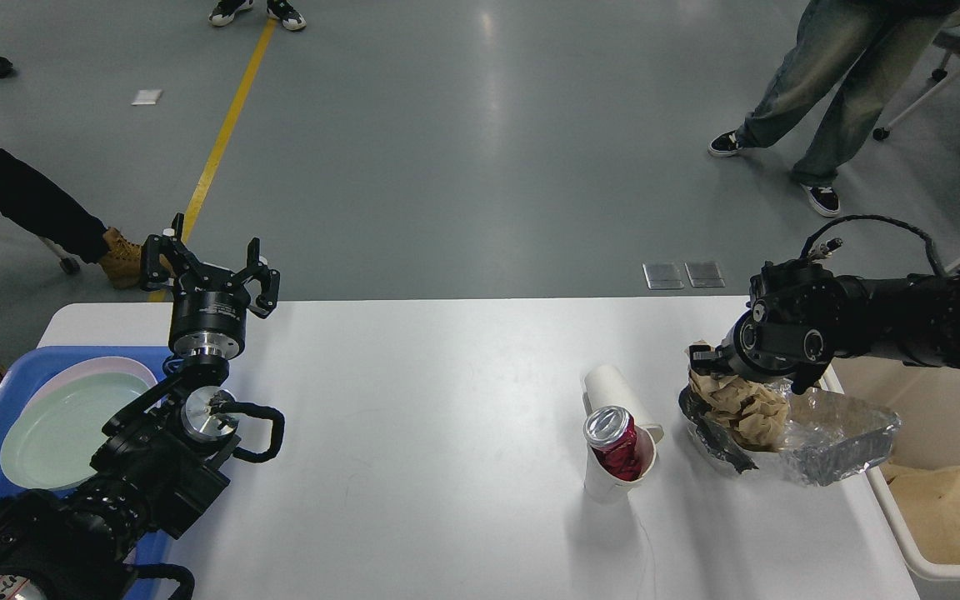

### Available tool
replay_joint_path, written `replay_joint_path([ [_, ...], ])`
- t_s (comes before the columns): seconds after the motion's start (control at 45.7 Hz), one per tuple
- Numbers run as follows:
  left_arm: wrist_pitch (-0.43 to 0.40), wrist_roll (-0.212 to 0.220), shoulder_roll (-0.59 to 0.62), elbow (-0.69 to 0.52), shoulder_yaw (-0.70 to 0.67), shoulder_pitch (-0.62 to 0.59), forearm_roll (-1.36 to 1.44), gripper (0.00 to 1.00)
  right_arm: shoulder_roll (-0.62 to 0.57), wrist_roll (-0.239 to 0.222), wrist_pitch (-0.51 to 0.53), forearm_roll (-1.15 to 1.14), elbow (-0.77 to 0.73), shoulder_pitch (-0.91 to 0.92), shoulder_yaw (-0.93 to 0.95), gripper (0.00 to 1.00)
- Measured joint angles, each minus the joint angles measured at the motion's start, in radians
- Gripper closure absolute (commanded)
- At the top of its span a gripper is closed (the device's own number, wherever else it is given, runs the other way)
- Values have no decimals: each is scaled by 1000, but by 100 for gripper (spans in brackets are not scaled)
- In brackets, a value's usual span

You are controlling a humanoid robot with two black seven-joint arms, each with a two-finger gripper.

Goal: Tidy desktop
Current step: 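Grasp the crumpled paper and lift it toward the bin, then drop the crumpled paper into the white bin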

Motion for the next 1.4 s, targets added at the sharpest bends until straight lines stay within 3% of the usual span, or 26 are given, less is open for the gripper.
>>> replay_joint_path([
  [0.46, 0, 0, 0, 0, 0, 0, 0, 4, -16, 0, 116, 5, 7, 59, 19, 100],
  [0.744, 0, 0, 0, 0, 0, 0, 0, 4, -87, 0, 202, 13, 92, 217, 18, 100],
  [0.919, 0, 0, 0, 0, 0, 0, 0, 4, -141, -1, 338, 13, 139, 359, -5, 100],
  [1.094, 0, 0, 0, 0, 0, 0, 0, 4, -206, 0, 613, 15, 146, 577, -45, 100],
  [1.401, 0, 0, 0, 0, 0, 0, 0, 4, -208, 9, 659, 15, 144, 890, -160, 100],
])
